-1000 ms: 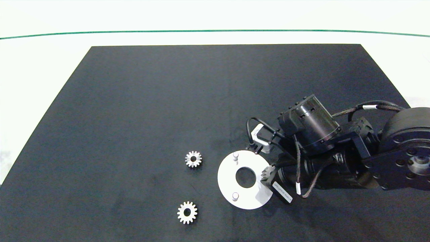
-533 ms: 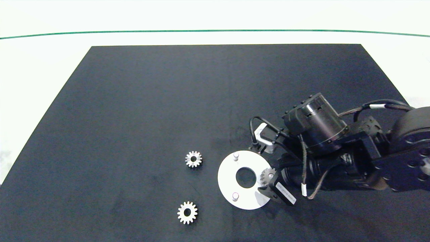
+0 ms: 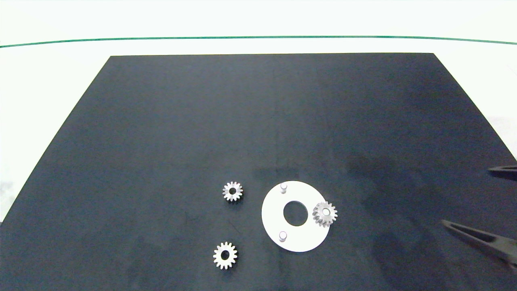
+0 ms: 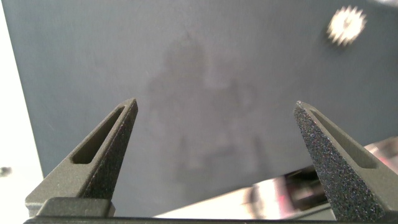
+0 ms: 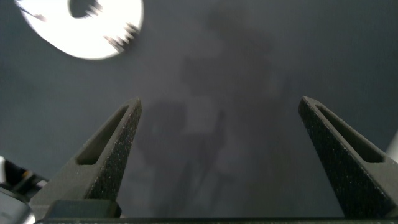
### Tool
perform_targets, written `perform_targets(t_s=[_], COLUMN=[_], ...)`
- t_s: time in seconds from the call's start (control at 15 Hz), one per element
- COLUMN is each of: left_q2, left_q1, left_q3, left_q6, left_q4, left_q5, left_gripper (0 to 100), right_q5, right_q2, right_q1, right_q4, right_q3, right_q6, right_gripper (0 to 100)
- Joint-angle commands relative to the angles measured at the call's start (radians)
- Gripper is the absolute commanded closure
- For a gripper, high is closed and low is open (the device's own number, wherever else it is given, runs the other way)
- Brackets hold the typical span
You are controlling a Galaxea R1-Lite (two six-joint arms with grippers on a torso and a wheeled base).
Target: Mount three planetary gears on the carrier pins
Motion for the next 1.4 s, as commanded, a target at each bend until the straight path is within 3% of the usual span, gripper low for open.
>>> perform_targets(t_s=[0.07,0.13,0.27,0.33,0.47,0.73,0.87,1.0,1.13,1.27,1.4], left_q2=[0.172,0.227,0.303,0.408,0.547,0.658,0.683,0.726,0.784,0.863,0.925], left_q1=[-0.001,-0.031,-0.127,-0.215,-0.279,-0.512,-0.612,-0.638,-0.633,-0.633,-0.635], left_q3=[0.037,0.037,0.042,0.077,0.117,0.112,0.112,0.111,0.111,0.118,0.125], left_q6=[0.124,0.138,0.132,0.123,0.13,0.123,0.12,0.106,0.095,0.072,0.072], left_q4=[-0.052,-0.06,-0.116,-0.261,-0.477,-0.532,-0.578,-0.586,-0.604,-0.682,-0.748], left_q5=[-0.003,-0.005,-0.005,-0.002,0.004,0.109,0.173,0.198,0.202,0.205,0.208], left_gripper=[0,0,0,0,0,0,0,0,0,0,0], right_q5=[-0.069,-0.069,-0.069,-0.069,-0.069,-0.067,-0.066,-0.066,-0.066,-0.066,-0.067], right_q2=[-0.525,-0.588,-0.663,-0.715,-0.758,-0.774,-0.781,-0.804,-0.836,-0.856,-0.863], right_q1=[-0.16,-0.191,-0.226,-0.26,-0.302,-0.331,-0.355,-0.357,-0.364,-0.364,-0.363], right_q4=[0.205,0.245,0.276,0.279,0.28,0.279,0.279,0.276,0.274,0.276,0.276], right_q3=[0.105,0.122,0.15,0.184,0.208,0.217,0.222,0.262,0.312,0.326,0.325], right_q6=[-0.013,-0.013,-0.013,-0.014,-0.014,-0.016,-0.016,-0.013,-0.013,-0.013,-0.014], right_gripper=[0,0,0,0,0,0,0,0,0,0,0])
